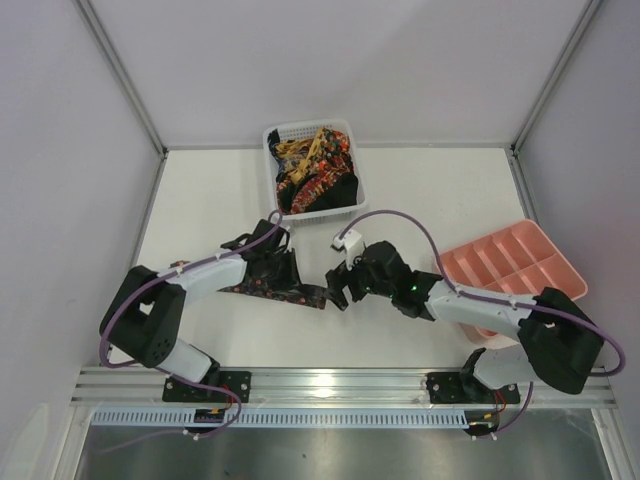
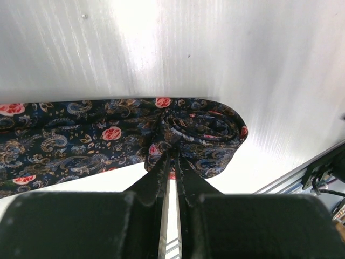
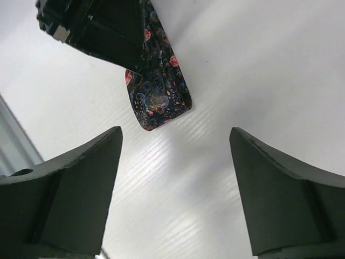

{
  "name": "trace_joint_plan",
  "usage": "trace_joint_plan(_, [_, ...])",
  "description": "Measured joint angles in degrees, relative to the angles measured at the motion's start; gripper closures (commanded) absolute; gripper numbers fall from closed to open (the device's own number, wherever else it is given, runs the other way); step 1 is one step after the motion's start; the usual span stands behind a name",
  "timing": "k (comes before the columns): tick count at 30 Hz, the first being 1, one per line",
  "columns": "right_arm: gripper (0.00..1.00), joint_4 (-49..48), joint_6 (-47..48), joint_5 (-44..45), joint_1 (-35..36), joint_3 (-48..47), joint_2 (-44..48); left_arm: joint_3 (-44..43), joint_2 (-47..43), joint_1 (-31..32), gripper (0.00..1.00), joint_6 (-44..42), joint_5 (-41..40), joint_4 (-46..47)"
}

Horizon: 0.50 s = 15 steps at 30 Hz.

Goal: Roll the ties
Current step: Roll the tie

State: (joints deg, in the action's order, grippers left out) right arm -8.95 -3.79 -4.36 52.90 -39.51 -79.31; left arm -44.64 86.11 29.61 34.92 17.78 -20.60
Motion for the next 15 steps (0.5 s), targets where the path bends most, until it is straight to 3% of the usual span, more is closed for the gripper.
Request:
trace_joint_plan(3, [0.28, 2.58, -5.14, -4.87, -4.90, -0.33, 3.28, -0.83, 0.26, 0.00, 0.89, -0.02, -0.02, -0.35])
trace_joint_plan(4, [0.46, 3.69, -7.13, -7.96, -7.02, -0.79, 3.30, -0.96, 0.31, 0.00, 0.89, -0.07, -0.02, -0.42])
trace_joint_plan(6, [0.63, 5.31, -10.73, -14.58, -11.69, -2.14, 1.95, -1.16, 0.55, 0.00, 0.89, -0.26, -0.02, -0.57])
trace_joint_plan(11, [0.84, 5.66, -18.75, -28.37, -17.90, -5.03, -4.72, -1.25, 1.62, 0.00, 0.89, -0.44, -0.02, -0.79])
trace_joint_plan(15, [0.89, 4.24, -23.52, -36.89, -17.51, -7.04, -9.90, -1.27, 1.66, 0.00, 0.89, -0.46, -0.17, -1.11])
